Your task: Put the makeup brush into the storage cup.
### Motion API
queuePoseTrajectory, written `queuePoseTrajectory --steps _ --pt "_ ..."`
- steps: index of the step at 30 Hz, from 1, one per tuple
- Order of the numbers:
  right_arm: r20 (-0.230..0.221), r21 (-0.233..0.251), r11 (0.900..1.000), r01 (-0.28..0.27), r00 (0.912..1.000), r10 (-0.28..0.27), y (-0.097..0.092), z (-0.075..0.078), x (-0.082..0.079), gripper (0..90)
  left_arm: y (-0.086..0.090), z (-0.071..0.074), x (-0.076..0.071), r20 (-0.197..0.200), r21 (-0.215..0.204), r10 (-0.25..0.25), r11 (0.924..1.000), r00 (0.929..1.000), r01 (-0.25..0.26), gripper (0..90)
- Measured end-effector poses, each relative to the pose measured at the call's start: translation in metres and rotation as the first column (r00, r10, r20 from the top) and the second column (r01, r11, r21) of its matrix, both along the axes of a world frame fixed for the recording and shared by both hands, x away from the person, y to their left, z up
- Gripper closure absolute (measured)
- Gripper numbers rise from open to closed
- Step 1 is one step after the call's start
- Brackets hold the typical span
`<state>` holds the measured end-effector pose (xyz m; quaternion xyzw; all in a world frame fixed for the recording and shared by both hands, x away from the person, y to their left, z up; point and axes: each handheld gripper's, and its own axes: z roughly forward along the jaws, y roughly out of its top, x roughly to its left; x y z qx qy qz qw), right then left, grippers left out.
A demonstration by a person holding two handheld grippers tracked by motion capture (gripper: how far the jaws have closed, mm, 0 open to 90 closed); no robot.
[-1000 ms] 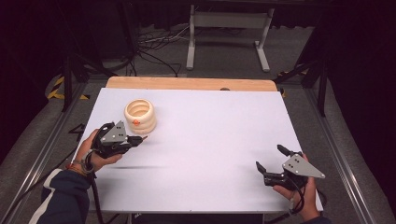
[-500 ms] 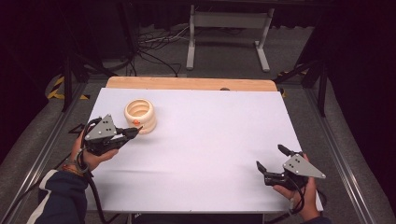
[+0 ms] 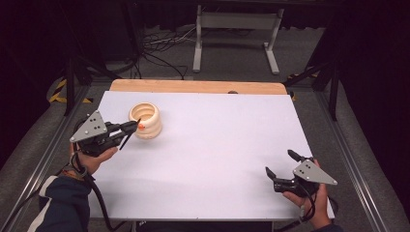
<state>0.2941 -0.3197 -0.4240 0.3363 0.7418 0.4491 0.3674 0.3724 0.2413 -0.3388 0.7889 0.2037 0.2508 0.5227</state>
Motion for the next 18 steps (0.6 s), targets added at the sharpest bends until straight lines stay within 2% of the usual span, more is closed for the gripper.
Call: queuePoseTrajectory --steps 6,12,18 --pt "0.000 -0.001 1.0000 0.000 1.0000 0.000 0.000 0.000 0.000 7.9 -0.004 0.006 0.004 0.022 -0.021 0.015 0.9997 0.9996 -0.015 83.3" --pt "0.001 -0.002 1.0000 0.003 1.0000 -0.003 -0.001 0.000 -0.001 8.0 -0.013 0.013 0.009 0.037 -0.033 0.007 0.9995 0.9993 -0.005 83.3" --pt "0.001 -0.001 1.0000 0.000 1.0000 0.000 -0.001 0.000 -0.001 8.2 -0.019 0.017 0.016 0.048 -0.075 0.004 0.9972 0.9989 -0.001 83.3"
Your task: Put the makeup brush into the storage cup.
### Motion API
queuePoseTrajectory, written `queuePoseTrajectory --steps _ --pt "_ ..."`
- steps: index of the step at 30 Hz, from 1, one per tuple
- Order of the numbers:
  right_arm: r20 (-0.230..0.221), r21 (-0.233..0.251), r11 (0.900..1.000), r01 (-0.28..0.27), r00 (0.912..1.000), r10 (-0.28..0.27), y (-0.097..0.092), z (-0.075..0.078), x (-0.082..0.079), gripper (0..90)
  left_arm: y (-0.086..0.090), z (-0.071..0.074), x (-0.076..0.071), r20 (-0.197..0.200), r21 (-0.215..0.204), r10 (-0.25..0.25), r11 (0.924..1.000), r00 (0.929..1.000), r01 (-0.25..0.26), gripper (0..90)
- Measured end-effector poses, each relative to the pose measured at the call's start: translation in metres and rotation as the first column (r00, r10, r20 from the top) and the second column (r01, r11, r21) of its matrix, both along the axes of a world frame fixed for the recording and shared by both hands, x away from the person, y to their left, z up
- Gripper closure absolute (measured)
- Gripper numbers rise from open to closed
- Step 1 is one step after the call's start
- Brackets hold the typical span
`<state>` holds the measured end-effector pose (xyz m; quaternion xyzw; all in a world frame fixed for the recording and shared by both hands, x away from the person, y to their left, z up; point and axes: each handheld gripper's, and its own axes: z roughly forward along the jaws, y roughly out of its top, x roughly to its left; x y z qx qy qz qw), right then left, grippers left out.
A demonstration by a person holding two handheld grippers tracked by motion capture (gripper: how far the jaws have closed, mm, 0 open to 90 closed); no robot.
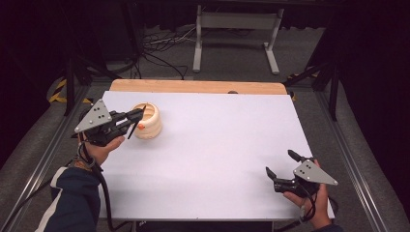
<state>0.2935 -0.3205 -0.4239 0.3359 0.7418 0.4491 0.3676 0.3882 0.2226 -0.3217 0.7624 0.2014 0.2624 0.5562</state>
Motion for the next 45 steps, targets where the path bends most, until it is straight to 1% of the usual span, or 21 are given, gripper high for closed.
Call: queuePoseTrajectory --steps 2,4,9,10,11,13,14,17,18,20,23,24,25,26,28,31,33,34,37,40,45 --pt "0.001 -0.002 1.0000 0.001 1.0000 -0.001 0.000 0.000 0.000 8.2 -0.001 0.001 0.001 0.004 -0.003 0.003 1.0000 1.0000 -0.003 83.3" --pt "0.002 0.003 1.0000 0.003 1.0000 -0.003 0.000 0.000 0.000 8.2 -0.002 0.005 0.005 0.011 -0.017 0.004 0.9998 0.9999 -0.004 83.3" --pt "0.001 0.000 1.0000 0.000 1.0000 0.000 0.000 0.000 0.000 8.2 -0.004 0.009 0.010 0.015 -0.033 0.008 0.9994 0.9999 -0.008 83.3" --pt "0.000 0.000 1.0000 0.001 1.0000 -0.001 0.000 0.000 0.000 8.2 -0.004 0.010 0.012 0.020 -0.043 0.009 0.9990 0.9998 -0.009 83.3" --pt "0.000 0.000 1.0000 0.000 1.0000 0.000 0.000 0.000 0.000 8.2 -0.004 0.011 0.013 0.016 -0.055 0.010 0.9985 0.9998 -0.009 83.3" --pt "0.000 0.000 1.0000 0.001 1.0000 -0.001 0.000 0.000 0.000 8.3 -0.005 0.012 0.016 0.021 -0.056 0.015 0.9983 0.9997 -0.014 83.3" --pt "0.000 0.001 1.0000 0.000 1.0000 0.000 0.000 0.000 0.000 8.3 -0.005 0.012 0.017 0.018 -0.064 0.013 0.9979 0.9998 -0.011 83.3" --pt "0.003 0.002 1.0000 0.003 1.0000 -0.003 0.000 0.000 0.000 8.5 -0.005 0.013 0.019 0.023 -0.063 0.019 0.9979 0.9996 -0.017 83.3" --pt "0.004 0.004 1.0000 0.003 1.0000 -0.003 0.000 0.000 0.000 8.5 -0.005 0.013 0.023 0.018 -0.085 0.022 0.9962 0.9996 -0.020 83.3" --pt "0.004 0.005 1.0000 0.004 1.0000 -0.004 -0.001 0.000 0.000 8.5 -0.005 0.013 0.026 0.016 -0.083 0.028 0.9961 0.9995 -0.027 83.3" --pt "0.004 0.005 1.0000 0.002 1.0000 -0.002 0.000 0.000 0.000 8.4 -0.005 0.013 0.030 0.013 -0.096 0.034 0.9949 0.9994 -0.032 83.3" --pt "0.004 0.003 1.0000 0.001 1.0000 -0.001 0.000 0.000 0.000 8.4 -0.004 0.012 0.033 0.006 -0.110 0.028 0.9935 0.9996 -0.027 83.3" --pt "0.002 0.003 1.0000 0.001 1.0000 -0.001 0.000 0.000 0.000 8.4 -0.003 0.012 0.036 -0.002 -0.135 0.024 0.9905 0.9997 -0.024 83.3" --pt "0.002 0.003 1.0000 0.001 1.0000 -0.001 0.000 0.000 0.000 8.4 -0.003 0.012 0.036 -0.002 -0.135 0.024 0.9905 0.9997 -0.024 83.3" --pt "0.003 0.004 1.0000 0.003 1.0000 -0.003 0.000 0.000 0.000 8.3 -0.003 0.010 0.040 -0.002 -0.150 0.023 0.9884 0.9997 -0.023 83.3" --pt "0.001 0.003 1.0000 0.002 1.0000 -0.002 0.000 0.000 0.000 8.3 -0.004 0.009 0.044 -0.005 -0.146 0.033 0.9888 0.9994 -0.033 83.3" --pt "0.004 0.004 1.0000 0.003 1.0000 -0.003 -0.001 0.000 0.000 8.3 -0.005 0.009 0.047 0.003 -0.142 0.032 0.9894 0.9995 -0.032 83.3" --pt "0.004 0.005 1.0000 0.003 1.0000 -0.003 -0.001 0.000 0.000 8.3 -0.007 0.009 0.051 0.007 -0.125 0.044 0.9912 0.9990 -0.043 83.3" --pt "0.002 0.005 1.0000 0.005 1.0000 -0.005 -0.002 0.000 -0.001 8.3 -0.009 0.008 0.059 0.002 -0.113 0.050 0.9924 0.9988 -0.049 83.3" --pt "0.001 0.011 0.9999 0.009 1.0000 -0.009 -0.003 0.000 0.000 8.4 -0.011 0.007 0.066 -0.002 -0.118 0.050 0.9918 0.9987 -0.050 83.3" --pt "-0.002 0.007 0.9999 0.008 1.0000 -0.008 -0.003 -0.001 0.000 8.4 -0.011 0.000 0.077 -0.023 -0.128 0.061 0.9897 0.9978 -0.064 83.3"
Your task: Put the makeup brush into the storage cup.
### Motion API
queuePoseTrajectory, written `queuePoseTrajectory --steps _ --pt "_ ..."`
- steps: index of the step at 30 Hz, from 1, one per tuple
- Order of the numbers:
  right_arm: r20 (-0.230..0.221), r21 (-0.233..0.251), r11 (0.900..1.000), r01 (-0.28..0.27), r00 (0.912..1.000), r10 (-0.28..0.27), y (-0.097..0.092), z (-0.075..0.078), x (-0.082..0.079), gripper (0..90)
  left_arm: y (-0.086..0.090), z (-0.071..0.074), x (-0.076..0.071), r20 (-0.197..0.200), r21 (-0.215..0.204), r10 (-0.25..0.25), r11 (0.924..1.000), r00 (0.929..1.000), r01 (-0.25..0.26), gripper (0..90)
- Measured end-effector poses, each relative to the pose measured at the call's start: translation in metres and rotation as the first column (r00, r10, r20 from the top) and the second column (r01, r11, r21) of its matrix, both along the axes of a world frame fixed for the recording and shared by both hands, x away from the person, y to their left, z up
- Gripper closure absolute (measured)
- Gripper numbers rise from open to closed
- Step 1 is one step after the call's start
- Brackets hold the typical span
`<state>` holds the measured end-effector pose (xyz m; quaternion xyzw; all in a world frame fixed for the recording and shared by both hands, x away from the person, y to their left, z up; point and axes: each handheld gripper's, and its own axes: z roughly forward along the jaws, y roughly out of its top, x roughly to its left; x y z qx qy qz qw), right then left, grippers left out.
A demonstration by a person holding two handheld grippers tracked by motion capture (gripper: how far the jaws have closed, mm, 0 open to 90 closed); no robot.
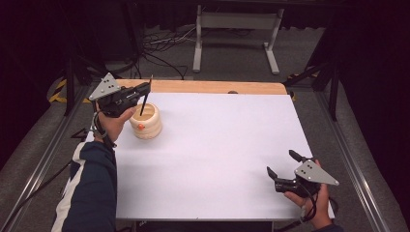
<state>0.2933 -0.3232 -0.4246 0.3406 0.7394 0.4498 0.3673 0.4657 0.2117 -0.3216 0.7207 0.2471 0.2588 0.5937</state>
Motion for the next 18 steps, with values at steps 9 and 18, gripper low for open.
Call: queuePoseTrajectory --steps 9,18 --pt "0.003 0.000 1.0000 0.001 1.0000 -0.001 0.000 0.000 0.000 8.4 0.001 -0.012 0.011 -0.031 -0.016 0.028 0.9995 0.9991 -0.029 83.2" --pt "-0.003 -0.008 0.9999 -0.007 1.0000 0.007 0.001 -0.001 0.000 8.6 -0.001 -0.027 0.019 -0.050 0.005 0.039 0.9992 0.9980 -0.039 83.2"
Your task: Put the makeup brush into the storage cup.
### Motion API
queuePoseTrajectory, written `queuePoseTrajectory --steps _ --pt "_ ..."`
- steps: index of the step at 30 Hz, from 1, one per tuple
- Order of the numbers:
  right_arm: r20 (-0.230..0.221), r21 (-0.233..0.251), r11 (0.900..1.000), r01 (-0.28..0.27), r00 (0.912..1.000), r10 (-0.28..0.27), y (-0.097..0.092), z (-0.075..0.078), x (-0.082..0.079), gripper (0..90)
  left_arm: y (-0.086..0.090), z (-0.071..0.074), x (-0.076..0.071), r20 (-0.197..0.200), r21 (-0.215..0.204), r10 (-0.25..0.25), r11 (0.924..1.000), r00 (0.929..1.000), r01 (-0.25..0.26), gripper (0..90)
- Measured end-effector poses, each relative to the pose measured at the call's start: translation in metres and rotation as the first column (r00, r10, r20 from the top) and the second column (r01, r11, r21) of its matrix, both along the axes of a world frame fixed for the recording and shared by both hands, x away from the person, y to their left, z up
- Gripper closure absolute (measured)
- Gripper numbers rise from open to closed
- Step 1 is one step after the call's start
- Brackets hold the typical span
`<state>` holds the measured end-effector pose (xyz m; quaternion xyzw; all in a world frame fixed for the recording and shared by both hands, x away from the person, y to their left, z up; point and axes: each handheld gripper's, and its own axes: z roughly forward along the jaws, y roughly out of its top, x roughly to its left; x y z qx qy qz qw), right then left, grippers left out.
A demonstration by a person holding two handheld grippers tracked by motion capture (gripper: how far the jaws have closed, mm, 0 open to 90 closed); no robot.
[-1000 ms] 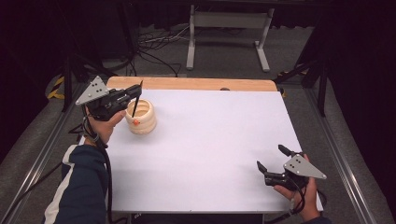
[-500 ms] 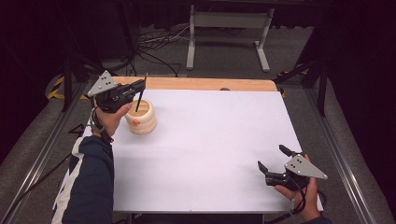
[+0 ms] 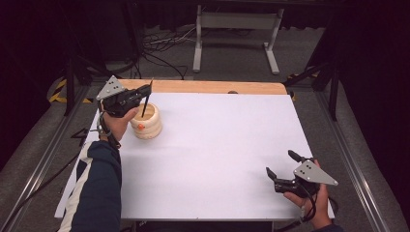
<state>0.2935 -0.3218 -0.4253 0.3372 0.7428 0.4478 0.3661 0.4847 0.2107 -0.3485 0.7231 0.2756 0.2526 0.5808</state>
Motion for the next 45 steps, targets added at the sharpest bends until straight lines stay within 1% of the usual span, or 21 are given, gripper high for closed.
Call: queuePoseTrajectory --steps 1,3,4,5,7,8,9,10,11,12,13,18,20,29,34,36,41,45 --pt "-0.003 -0.001 1.0000 0.001 1.0000 -0.001 0.000 0.000 0.000 8.6 0.000 -0.002 0.000 -0.006 0.007 0.002 1.0000 1.0000 -0.002 83.2" --pt "0.000 -0.005 1.0000 0.000 1.0000 0.000 0.001 0.000 0.000 8.6 0.001 -0.008 0.001 -0.015 -0.005 0.001 1.0000 0.9999 -0.001 83.2" --pt "0.000 -0.007 1.0000 -0.002 1.0000 0.002 0.001 0.000 0.000 8.6 0.001 -0.010 0.002 -0.016 -0.005 0.004 1.0000 0.9999 -0.004 83.2" --pt "0.000 -0.006 1.0000 -0.001 1.0000 0.001 0.001 0.000 0.000 8.6 0.002 -0.015 0.001 -0.027 -0.003 0.010 0.9999 0.9996 -0.010 83.2" --pt "-0.001 -0.005 1.0000 -0.002 1.0000 0.002 0.001 0.000 0.000 8.6 0.003 -0.017 0.001 -0.029 0.003 0.014 0.9999 0.9995 -0.014 83.2" --pt "-0.003 -0.010 0.9999 -0.004 1.0000 0.004 0.001 -0.001 0.000 8.6 0.005 -0.021 0.000 -0.038 0.007 0.006 1.0000 0.9993 -0.006 83.2" --pt "-0.003 -0.010 0.9999 -0.004 1.0000 0.004 0.001 -0.001 0.000 8.6 0.005 -0.021 0.000 -0.038 0.007 0.006 1.0000 0.9993 -0.006 83.2" --pt "-0.004 -0.010 0.9999 -0.005 1.0000 0.005 0.001 -0.001 0.000 8.6 0.005 -0.024 -0.001 -0.042 0.009 0.011 0.9999 0.9991 -0.010 83.2" --pt "-0.004 -0.009 0.9999 -0.004 1.0000 0.004 0.001 -0.001 0.000 8.6 0.007 -0.027 -0.001 -0.052 0.010 0.006 0.9999 0.9987 -0.005 83.2" --pt "-0.004 -0.009 0.9999 -0.004 1.0000 0.004 0.001 -0.001 0.000 8.6 0.007 -0.027 -0.001 -0.052 0.010 0.006 0.9999 0.9987 -0.005 83.2" --pt "-0.005 -0.007 1.0000 -0.005 1.0000 0.005 0.002 -0.001 0.000 8.6 0.008 -0.028 -0.002 -0.046 -0.001 0.010 0.9999 0.9989 -0.010 83.2" --pt "-0.003 -0.013 0.9999 -0.007 1.0000 0.007 0.003 -0.001 0.000 8.6 0.010 -0.035 -0.005 -0.055 0.015 0.006 0.9999 0.9985 -0.006 83.2" --pt "-0.003 -0.014 0.9999 -0.002 1.0000 0.002 0.003 -0.001 0.001 8.6 0.012 -0.037 -0.006 -0.061 0.004 0.011 0.9999 0.9981 -0.011 83.2" --pt "-0.004 -0.013 0.9999 -0.003 1.0000 0.003 0.002 -0.001 0.000 8.7 0.013 -0.035 -0.006 -0.059 -0.004 0.014 0.9999 0.9982 -0.014 83.1" --pt "-0.002 -0.015 0.9999 -0.004 1.0000 0.004 0.003 -0.001 0.000 8.7 0.012 -0.034 -0.007 -0.060 0.002 0.013 0.9999 0.9981 -0.013 83.1" --pt "-0.003 -0.014 0.9999 -0.004 1.0000 0.004 0.002 -0.001 0.000 8.8 0.012 -0.034 -0.007 -0.058 0.009 0.021 0.9998 0.9981 -0.020 83.1" --pt "-0.004 -0.013 0.9999 -0.007 1.0000 0.007 0.002 0.000 0.000 8.7 0.011 -0.032 -0.007 -0.055 0.026 0.021 0.9995 0.9983 -0.019 82.9" --pt "-0.003 -0.015 0.9999 -0.006 1.0000 0.006 0.003 0.000 0.000 8.7 0.011 -0.030 -0.009 -0.049 0.028 0.019 0.9995 0.9986 -0.017 81.8"
